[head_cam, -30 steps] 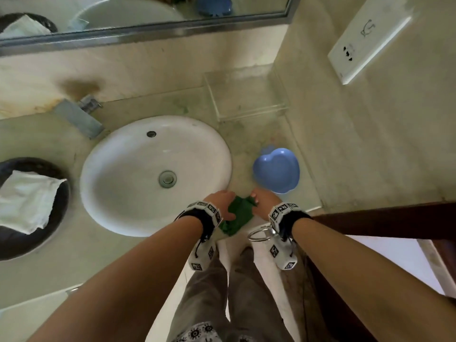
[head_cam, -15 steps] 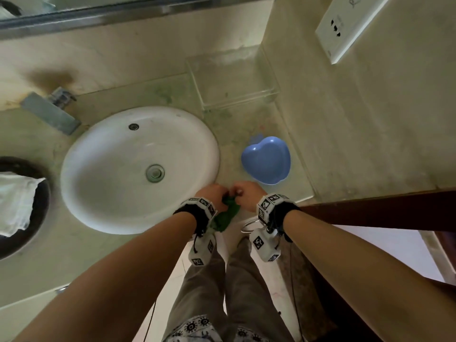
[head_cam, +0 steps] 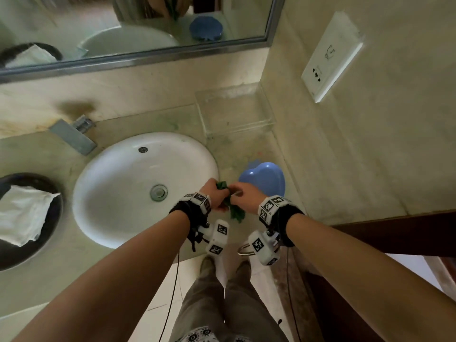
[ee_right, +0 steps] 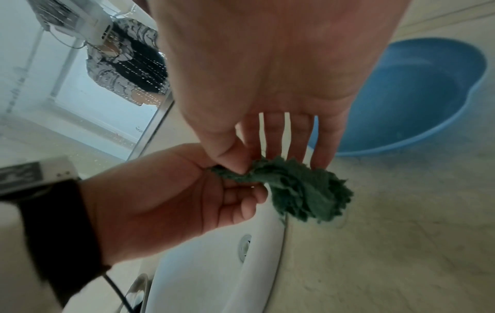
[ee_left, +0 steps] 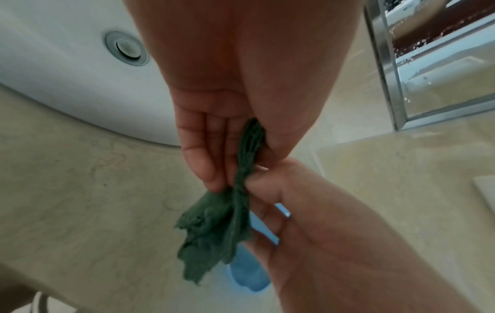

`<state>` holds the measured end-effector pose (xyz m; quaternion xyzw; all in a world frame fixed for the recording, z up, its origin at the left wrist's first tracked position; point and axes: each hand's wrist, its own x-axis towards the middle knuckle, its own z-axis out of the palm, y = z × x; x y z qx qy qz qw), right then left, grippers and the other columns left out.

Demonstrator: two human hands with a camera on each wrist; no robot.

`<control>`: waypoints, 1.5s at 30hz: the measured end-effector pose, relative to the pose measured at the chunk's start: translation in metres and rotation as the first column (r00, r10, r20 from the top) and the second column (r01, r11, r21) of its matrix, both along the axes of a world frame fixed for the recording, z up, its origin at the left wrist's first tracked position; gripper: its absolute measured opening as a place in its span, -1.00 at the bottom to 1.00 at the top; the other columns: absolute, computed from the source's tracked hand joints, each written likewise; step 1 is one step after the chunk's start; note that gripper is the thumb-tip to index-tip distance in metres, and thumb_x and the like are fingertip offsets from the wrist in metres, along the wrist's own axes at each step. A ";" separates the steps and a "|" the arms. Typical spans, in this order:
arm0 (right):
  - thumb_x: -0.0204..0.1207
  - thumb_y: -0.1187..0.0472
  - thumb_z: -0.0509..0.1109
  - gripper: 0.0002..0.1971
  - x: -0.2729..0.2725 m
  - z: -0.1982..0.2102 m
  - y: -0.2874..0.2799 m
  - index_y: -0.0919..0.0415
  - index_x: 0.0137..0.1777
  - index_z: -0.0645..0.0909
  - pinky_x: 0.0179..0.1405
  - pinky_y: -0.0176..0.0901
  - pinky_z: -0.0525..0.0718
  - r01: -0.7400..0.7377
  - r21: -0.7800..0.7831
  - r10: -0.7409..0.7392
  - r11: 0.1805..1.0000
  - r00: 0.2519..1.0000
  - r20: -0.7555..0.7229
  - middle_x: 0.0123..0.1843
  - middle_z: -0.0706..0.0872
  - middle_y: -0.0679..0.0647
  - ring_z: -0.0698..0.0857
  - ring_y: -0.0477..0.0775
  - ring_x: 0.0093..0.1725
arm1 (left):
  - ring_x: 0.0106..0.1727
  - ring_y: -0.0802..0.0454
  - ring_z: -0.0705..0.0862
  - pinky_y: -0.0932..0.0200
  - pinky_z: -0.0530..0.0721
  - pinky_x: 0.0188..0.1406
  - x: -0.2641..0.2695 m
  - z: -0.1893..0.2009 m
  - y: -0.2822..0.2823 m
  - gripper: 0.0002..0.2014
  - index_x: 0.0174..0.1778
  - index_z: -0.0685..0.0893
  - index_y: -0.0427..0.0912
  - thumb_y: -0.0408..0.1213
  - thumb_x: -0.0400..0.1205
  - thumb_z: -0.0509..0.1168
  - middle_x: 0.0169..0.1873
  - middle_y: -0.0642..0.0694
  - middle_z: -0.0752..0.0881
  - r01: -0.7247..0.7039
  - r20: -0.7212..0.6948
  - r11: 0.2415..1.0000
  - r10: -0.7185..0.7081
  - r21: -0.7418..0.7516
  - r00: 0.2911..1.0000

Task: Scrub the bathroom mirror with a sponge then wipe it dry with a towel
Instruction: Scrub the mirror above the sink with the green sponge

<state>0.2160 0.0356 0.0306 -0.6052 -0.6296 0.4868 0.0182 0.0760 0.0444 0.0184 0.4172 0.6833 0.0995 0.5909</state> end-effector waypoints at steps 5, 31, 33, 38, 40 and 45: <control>0.43 0.10 0.58 -0.46 0.001 0.009 0.005 0.13 0.38 0.53 0.18 0.01 0.69 -0.021 -0.012 0.020 1.000 0.997 -0.078 0.21 0.72 0.09 0.71 0.08 0.12 | -0.25 -0.15 0.69 0.14 0.73 -0.47 0.004 0.016 0.013 -0.75 0.11 0.54 -0.37 -0.28 0.64 0.36 -0.14 -0.29 0.70 -0.018 -0.011 0.998 0.019 0.064 1.000; 0.65 0.18 0.24 -0.84 0.084 -0.024 0.029 0.20 -0.12 0.57 -0.40 -0.17 0.41 0.192 0.069 -0.203 0.979 0.871 0.448 -0.19 0.62 0.22 0.63 0.27 -0.17 | 0.74 -0.13 -0.15 -0.15 0.27 0.64 -0.019 -0.051 0.023 0.22 0.72 -0.23 -0.24 -0.15 0.45 0.60 0.71 -0.13 -0.34 0.715 -0.572 0.698 -0.605 -0.044 0.555; 0.65 0.16 0.25 -0.81 0.083 -0.028 0.033 0.20 -0.17 0.54 -0.38 -0.16 0.41 0.220 0.090 -0.236 0.971 0.856 0.460 -0.24 0.59 0.18 0.57 0.23 -0.22 | 0.74 -0.15 -0.15 -0.13 0.28 0.63 -0.019 -0.051 0.022 0.24 0.71 -0.27 -0.26 -0.19 0.44 0.60 0.70 -0.17 -0.37 0.748 -0.607 0.660 -0.624 -0.073 0.492; 0.63 0.12 0.28 -0.80 0.077 -0.034 0.033 0.24 -0.12 0.57 -0.29 -0.10 0.50 0.194 -0.019 -0.154 0.981 0.828 0.539 -0.19 0.63 0.23 0.59 0.24 -0.23 | 0.74 -0.19 -0.14 -0.13 0.26 0.64 -0.018 -0.044 0.023 0.17 0.71 -0.28 -0.31 -0.28 0.50 0.55 0.69 -0.22 -0.37 0.785 -0.635 0.609 -0.652 -0.113 0.414; 0.63 0.14 0.28 -0.80 0.077 -0.035 0.033 0.25 -0.15 0.57 -0.31 -0.12 0.48 0.188 -0.016 -0.150 0.982 0.829 0.538 -0.18 0.65 0.25 0.57 0.22 -0.27 | 0.73 -0.20 -0.12 -0.14 0.28 0.62 -0.018 -0.041 0.023 0.12 0.71 -0.25 -0.32 -0.32 0.52 0.52 0.69 -0.23 -0.36 0.787 -0.636 0.608 -0.651 -0.109 0.414; 0.64 0.15 0.26 -0.82 0.079 -0.029 0.033 0.25 -0.10 0.54 -0.32 -0.13 0.46 0.199 -0.044 -0.140 0.979 0.814 0.563 -0.16 0.61 0.23 0.56 0.23 -0.26 | 0.73 -0.20 -0.10 -0.14 0.30 0.61 -0.016 -0.035 0.024 0.03 0.71 -0.22 -0.34 -0.36 0.57 0.45 0.70 -0.24 -0.33 0.784 -0.643 0.614 -0.639 -0.096 0.421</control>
